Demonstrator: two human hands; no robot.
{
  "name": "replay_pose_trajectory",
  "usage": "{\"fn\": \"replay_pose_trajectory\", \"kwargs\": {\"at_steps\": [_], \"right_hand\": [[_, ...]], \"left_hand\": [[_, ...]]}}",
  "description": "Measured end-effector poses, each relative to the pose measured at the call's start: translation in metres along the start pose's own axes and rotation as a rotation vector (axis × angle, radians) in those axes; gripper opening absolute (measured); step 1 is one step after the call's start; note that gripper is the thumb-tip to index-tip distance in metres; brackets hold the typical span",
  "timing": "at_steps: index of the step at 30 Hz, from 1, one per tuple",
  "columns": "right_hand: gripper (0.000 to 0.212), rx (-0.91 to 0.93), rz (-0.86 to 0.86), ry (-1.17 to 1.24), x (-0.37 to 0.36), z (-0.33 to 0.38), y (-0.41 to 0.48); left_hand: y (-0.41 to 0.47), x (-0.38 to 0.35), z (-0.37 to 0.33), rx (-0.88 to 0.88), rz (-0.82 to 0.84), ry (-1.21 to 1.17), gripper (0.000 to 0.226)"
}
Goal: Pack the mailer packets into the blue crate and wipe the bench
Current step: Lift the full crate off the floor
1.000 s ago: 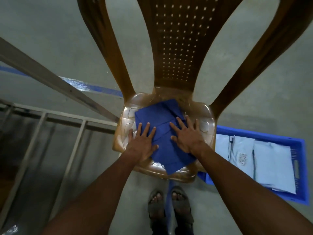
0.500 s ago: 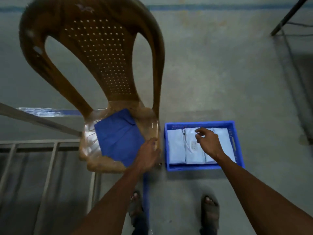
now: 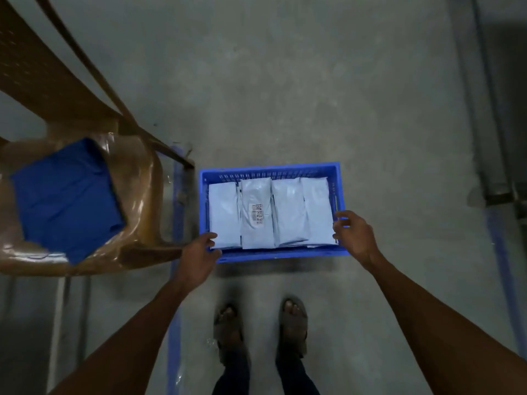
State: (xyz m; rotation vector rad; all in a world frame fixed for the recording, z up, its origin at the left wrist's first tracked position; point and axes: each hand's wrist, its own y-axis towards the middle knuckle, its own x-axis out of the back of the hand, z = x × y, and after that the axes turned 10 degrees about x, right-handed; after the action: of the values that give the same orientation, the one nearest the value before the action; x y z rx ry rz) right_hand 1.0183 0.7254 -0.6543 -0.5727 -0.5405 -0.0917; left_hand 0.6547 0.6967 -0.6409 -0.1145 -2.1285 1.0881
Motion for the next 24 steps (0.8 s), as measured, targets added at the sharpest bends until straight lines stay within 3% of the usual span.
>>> {"fn": "replay_pose_trajectory", "kwargs": {"at_steps": [4,8,11,16,24], "right_hand": [[0.037,0.027,-0.016,-0.036,-0.006,-0.04,0.056],[0.066,0.072,-0.038,-0.073,-0.021,-0.08,0.112],[0.076,0.111,-0.044,-0.02,-0.036,-0.111,0.146],[0.076,0.192,-0.106,-0.024,-0.057,-0.158,0.172],[0.071,0.296,-0.108,-0.122,-0.04,-0.136,0.166]], "left_hand": [[0.061,-0.021,0.006,-0.032,-0.044,0.009,0.051],[0.137,-0.038,0.019,-0.101,-0.143,0.01,0.076],[0.188,-0.05,0.037,-0.11,-0.21,-0.046,0.086],[0.223,-0.066,0.065,-0.285,-0.281,-0.039,0.082],[0.22,-0.051,0.056,-0.254,-0.243,-0.023,0.078]]}}
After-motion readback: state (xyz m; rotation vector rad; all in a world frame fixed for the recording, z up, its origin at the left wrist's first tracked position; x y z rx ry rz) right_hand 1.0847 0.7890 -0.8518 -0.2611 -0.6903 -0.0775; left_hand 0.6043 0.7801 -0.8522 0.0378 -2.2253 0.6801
